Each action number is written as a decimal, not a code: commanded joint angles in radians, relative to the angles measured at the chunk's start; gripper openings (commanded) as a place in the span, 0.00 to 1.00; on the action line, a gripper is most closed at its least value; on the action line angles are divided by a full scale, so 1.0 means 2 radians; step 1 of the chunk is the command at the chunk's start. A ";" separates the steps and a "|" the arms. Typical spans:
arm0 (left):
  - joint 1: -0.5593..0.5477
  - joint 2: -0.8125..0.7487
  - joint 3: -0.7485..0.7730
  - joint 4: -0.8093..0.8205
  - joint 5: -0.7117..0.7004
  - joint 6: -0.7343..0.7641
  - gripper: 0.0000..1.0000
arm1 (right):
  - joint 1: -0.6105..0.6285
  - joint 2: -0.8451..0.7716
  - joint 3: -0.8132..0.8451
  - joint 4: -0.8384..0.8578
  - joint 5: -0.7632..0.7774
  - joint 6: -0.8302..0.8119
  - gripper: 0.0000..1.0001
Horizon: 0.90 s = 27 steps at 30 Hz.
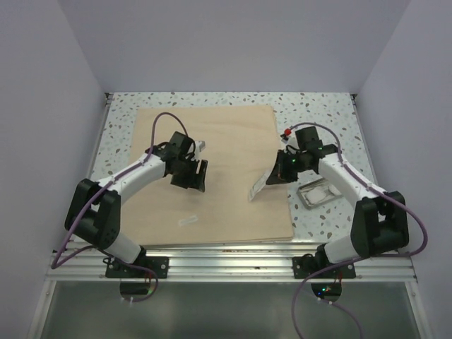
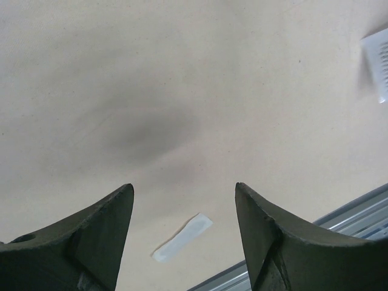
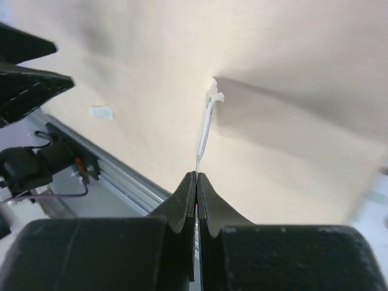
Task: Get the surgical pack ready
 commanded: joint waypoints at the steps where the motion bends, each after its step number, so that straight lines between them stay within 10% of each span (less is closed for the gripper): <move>1: 0.000 -0.012 -0.006 0.023 -0.021 -0.006 0.72 | -0.073 -0.026 0.014 -0.140 0.055 -0.086 0.00; 27: 0.006 -0.022 -0.032 0.072 -0.005 0.009 0.72 | -0.290 0.002 0.077 -0.263 0.259 -0.137 0.00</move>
